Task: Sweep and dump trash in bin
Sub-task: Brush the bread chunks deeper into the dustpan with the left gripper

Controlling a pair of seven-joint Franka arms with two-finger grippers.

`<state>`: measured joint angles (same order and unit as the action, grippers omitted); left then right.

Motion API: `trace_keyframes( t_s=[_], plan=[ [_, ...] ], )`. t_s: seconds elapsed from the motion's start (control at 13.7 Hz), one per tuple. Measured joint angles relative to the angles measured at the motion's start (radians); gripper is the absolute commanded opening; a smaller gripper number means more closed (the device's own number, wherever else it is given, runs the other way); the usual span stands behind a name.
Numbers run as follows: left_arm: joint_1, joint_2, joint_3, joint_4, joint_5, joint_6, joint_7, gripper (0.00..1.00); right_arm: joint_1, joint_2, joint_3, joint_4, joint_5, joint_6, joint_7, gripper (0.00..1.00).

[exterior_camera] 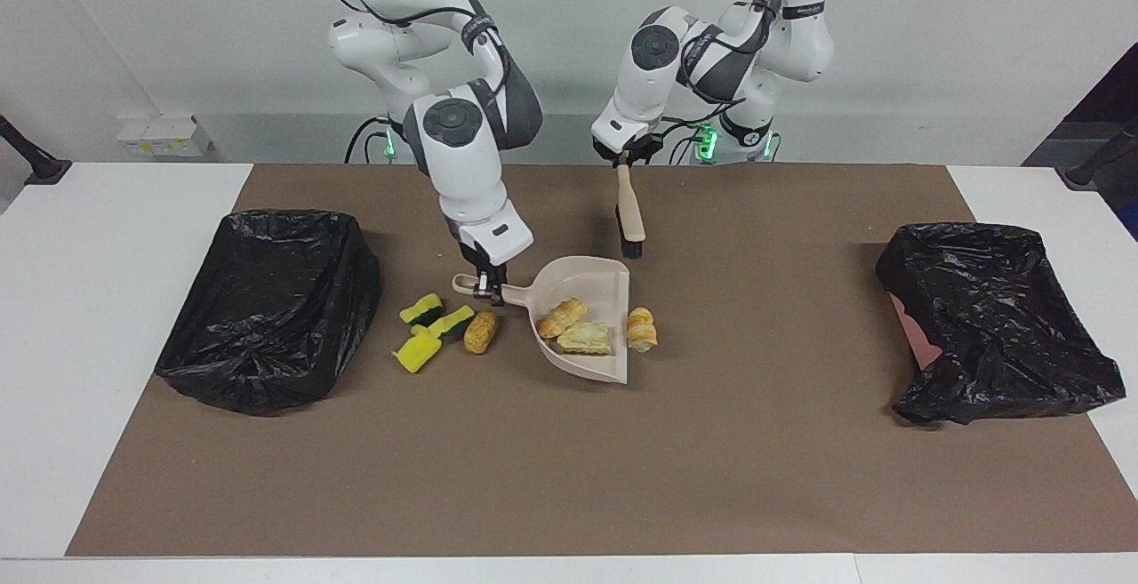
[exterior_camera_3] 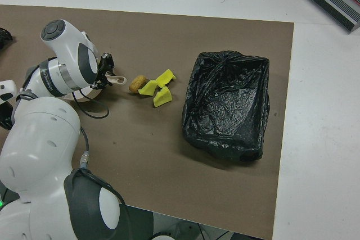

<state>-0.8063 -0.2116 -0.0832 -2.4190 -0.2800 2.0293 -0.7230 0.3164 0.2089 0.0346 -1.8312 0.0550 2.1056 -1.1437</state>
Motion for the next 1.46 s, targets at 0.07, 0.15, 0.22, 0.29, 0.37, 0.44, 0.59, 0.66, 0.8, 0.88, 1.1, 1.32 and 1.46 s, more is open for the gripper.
trace_keyframes(
  t_s=[0.07, 0.15, 0.22, 0.29, 0.37, 0.44, 0.59, 0.66, 0.8, 0.88, 1.1, 1.32, 1.46],
  plan=[
    [-0.007, 0.0, -0.001, -0.003, 0.0, 0.002, -0.017, 0.0, -0.026, -0.012, 0.0, 0.016, 0.005, -0.036, -0.037, 0.0],
    [-0.017, 0.002, 0.0, -0.008, 0.0, 0.002, -0.027, 0.0, -0.054, -0.026, -0.001, 0.029, 0.007, -0.069, -0.074, 0.0],
    [-0.026, 0.008, 0.0, -0.014, 0.0, 0.003, -0.03, 0.0, -0.076, -0.037, -0.001, 0.035, 0.009, -0.088, -0.1, 0.0],
    [-0.029, 0.015, -0.001, -0.018, 0.0, 0.006, -0.032, 0.0, -0.096, -0.046, -0.001, 0.037, 0.01, -0.104, -0.124, 0.0],
    [-0.029, 0.023, 0.001, -0.02, 0.0, 0.015, -0.032, 0.0, -0.111, -0.052, -0.001, 0.037, 0.013, -0.113, -0.145, 0.0],
    [-0.022, 0.033, 0.007, -0.02, 0.0, 0.024, -0.031, 0.0, -0.12, -0.055, -0.001, 0.037, 0.018, -0.117, -0.158, 0.0],
    [0.06, 0.063, 0.017, -0.006, 0.0, 0.026, 0.006, 0.0, -0.119, -0.055, 0.001, 0.036, 0.02, -0.117, -0.16, 0.0],
    [0.118, 0.086, 0.024, 0.018, 0.001, 0.022, 0.051, 0.0, -0.116, -0.055, 0.003, 0.032, 0.02, -0.111, -0.16, 0.0],
    [0.222, 0.146, 0.032, 0.099, 0.004, -0.002, 0.128, 0.0, -0.109, -0.047, 0.006, 0.018, 0.021, -0.076, -0.16, 0.0],
    [0.267, 0.18, 0.034, 0.148, 0.005, -0.019, 0.174, 0.0, -0.103, -0.035, 0.006, 0.012, 0.021, -0.052, -0.16, 0.0],
    [0.337, 0.258, 0.035, 0.255, 0.028, -0.041, 0.264, 0.0, -0.07, 0.009, 0.006, 0.011, 0.011, 0.016, -0.157, 0.0],
    [0.396, 0.309, 0.035, 0.329, 0.076, -0.088, 0.366, 0.0, -0.026, 0.018, 0.006, 0.013, -0.077, 0.019, -0.108, 0.0],
    [0.439, 0.336, 0.035, 0.377, 0.088, -0.139, 0.453, 0.0, 0.001, 0.03, 0.006, 0.013, -0.135, 0.018, -0.07, 0.0]
  ],
)
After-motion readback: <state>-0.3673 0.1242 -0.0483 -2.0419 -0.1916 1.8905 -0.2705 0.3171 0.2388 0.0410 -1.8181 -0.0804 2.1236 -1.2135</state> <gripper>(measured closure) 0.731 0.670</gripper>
